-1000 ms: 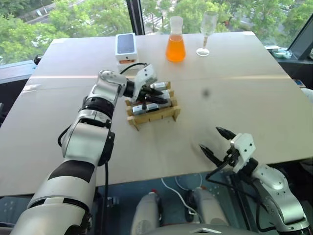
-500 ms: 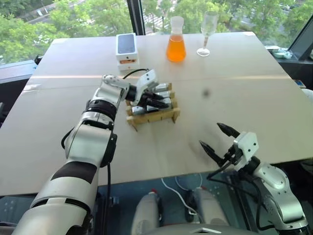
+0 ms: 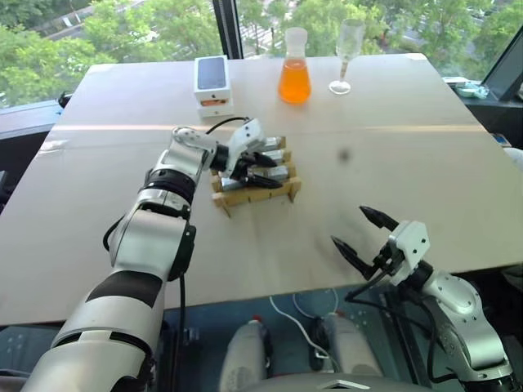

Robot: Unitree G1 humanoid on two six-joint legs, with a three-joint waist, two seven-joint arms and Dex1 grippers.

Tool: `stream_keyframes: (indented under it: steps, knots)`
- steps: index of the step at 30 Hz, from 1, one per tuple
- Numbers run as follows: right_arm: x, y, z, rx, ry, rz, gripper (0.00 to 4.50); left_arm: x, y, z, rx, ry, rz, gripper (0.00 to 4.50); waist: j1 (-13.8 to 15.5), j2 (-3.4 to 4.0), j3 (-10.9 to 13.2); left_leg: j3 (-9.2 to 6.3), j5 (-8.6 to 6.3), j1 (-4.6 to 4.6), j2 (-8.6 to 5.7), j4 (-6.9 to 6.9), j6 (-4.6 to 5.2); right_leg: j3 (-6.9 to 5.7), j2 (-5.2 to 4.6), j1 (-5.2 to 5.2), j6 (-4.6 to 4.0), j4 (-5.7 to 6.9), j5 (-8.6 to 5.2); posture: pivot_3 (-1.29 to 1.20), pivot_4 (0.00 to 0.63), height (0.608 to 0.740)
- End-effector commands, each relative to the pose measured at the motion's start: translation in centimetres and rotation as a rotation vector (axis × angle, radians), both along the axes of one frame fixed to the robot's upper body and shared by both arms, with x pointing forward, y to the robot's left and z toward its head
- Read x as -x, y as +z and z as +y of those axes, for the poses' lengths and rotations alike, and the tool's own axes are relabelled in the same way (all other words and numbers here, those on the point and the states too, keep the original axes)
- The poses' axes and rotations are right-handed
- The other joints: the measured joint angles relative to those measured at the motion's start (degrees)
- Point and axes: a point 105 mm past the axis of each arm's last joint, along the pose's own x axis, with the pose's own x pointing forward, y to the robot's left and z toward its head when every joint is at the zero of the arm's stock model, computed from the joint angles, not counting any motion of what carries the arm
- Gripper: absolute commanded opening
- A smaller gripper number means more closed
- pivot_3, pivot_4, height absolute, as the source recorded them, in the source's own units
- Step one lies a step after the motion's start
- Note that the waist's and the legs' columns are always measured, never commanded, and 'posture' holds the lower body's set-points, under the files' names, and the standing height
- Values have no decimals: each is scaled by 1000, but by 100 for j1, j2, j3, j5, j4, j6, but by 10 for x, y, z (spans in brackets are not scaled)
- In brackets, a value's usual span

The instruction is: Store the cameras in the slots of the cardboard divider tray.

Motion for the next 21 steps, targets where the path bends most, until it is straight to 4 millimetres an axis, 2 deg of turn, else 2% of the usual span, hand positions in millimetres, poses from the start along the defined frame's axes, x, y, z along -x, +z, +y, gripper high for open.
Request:
stream_keyframes:
  steps: [1, 4, 6, 10, 16, 21]
  knots:
    - [3, 7, -2, -10, 6, -28, 4500, 3, 39, 5, 119, -48, -131, 3300, -2, 0, 0, -1, 0, 0, 1, 0, -1, -1, 0, 0, 0, 0, 0, 0, 150, 740]
    - [3, 4, -6, -5, -5, -14, 4500, 14, 53, 12, 203, -67, -208, 3300, -4, 4, -2, -3, 2, 1, 7, -2, -4, -1, -2, 0, -1, 0, 0, 0, 150, 740]
    - [0, 2, -14, 1, -23, 3, 4500, 32, 60, 25, 300, -19, -255, 3300, -16, 5, -3, 3, 3, 5, 12, -4, -5, 7, -9, 2, -3, 4, 1, 0, 150, 740]
    - [-6, -1, -33, 29, -46, 25, 4500, 68, 50, 43, 376, 157, -314, 3300, -63, 7, -4, 13, 3, 11, 17, -8, -6, 22, -41, 1, -21, 5, 12, 0, 150, 740]
    - [-10, -6, -59, 29, -17, 103, 4500, 114, 3, 70, 378, 510, -308, 3300, 51, 6, -11, 5, -1, 24, 10, -6, 0, 12, -50, 21, -2, 3, 1, 0, 150, 740]
    - [-13, -9, -76, 50, 49, 111, 4500, 151, -40, 82, 335, 667, -263, 3300, 141, 4, -16, -1, -14, 33, 7, -6, 24, 1, -55, 31, -1, 3, 0, 0, 150, 740]
